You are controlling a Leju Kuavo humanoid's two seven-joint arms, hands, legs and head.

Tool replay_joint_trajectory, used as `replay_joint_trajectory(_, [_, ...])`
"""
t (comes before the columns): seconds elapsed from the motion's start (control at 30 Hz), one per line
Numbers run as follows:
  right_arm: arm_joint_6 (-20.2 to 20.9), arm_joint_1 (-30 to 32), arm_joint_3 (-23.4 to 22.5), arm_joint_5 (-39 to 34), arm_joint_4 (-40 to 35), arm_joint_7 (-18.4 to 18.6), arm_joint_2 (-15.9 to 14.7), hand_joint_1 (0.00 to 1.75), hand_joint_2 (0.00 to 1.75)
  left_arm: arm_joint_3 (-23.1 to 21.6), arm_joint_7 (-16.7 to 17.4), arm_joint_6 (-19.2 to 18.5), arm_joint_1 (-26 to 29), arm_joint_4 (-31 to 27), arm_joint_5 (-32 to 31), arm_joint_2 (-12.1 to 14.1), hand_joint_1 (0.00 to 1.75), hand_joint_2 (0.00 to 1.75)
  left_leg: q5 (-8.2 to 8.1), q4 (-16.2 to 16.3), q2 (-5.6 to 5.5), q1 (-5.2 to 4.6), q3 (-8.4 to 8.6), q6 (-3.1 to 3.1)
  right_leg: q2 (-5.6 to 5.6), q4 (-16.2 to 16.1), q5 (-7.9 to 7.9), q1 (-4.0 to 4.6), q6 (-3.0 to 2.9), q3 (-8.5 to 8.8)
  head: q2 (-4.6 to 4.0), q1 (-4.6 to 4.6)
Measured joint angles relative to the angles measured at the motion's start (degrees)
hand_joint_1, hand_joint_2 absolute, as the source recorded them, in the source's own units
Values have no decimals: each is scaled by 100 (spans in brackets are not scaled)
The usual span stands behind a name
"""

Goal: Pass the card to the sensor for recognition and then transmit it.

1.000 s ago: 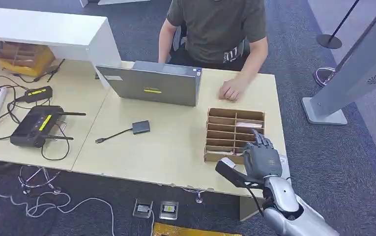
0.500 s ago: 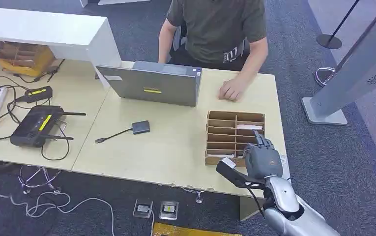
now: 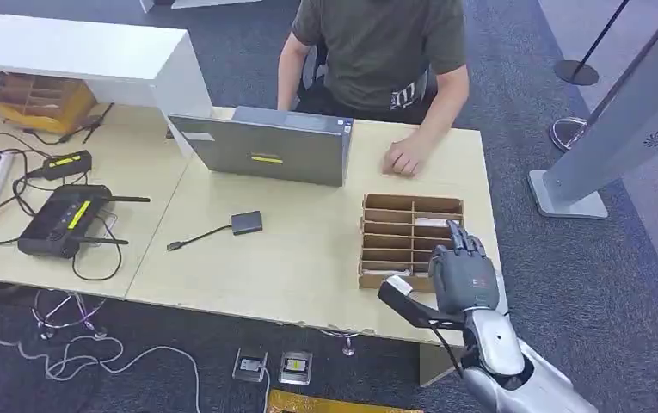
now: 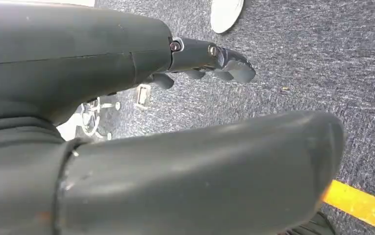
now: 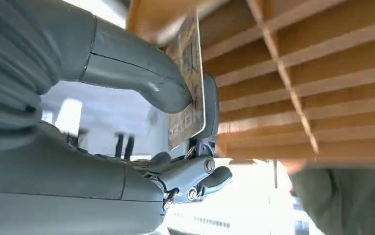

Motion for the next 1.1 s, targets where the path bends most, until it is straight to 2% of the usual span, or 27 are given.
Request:
replay_joint_trajectory(0.17, [323, -201, -264, 380, -1023, 196, -185, 175, 175, 0, 2, -2, 0, 0, 17, 2, 0, 0, 0, 0, 0, 0, 1, 0, 3, 0, 0, 0, 0, -1, 0, -2])
replay_joint_trajectory(0.33, [846, -429, -644, 247, -2217, 245, -452, 175, 175, 0, 0, 15, 8, 0, 46, 2, 0, 0, 0, 0, 2, -1, 1, 0, 1, 0, 0, 0, 0, 0, 0, 0])
replay_joint_trajectory(0.5, [901, -508, -852, 135, -2865, 221, -612, 175, 175, 0, -11, 17, 8, 0, 57, -2, 0, 0, 0, 0, 2, 0, 2, 0, 4, -1, 0, 0, 0, -1, 0, 0])
replay_joint_trajectory(0.8, [903, -454, -927, -129, -3239, 183, -669, 175, 175, 0, -50, 13, 7, 0, 87, -7, 0, 0, 0, 0, 2, 0, 3, 0, 5, 0, 0, 0, 0, -1, 0, 0])
replay_joint_trajectory(1.1, [1143, -578, -981, -269, -3038, 116, -726, 175, 175, 0, -103, -4, -18, 0, 15, -48, 0, 0, 0, 0, 3, -1, 0, 0, 4, 0, 0, -1, 0, -1, 0, -2])
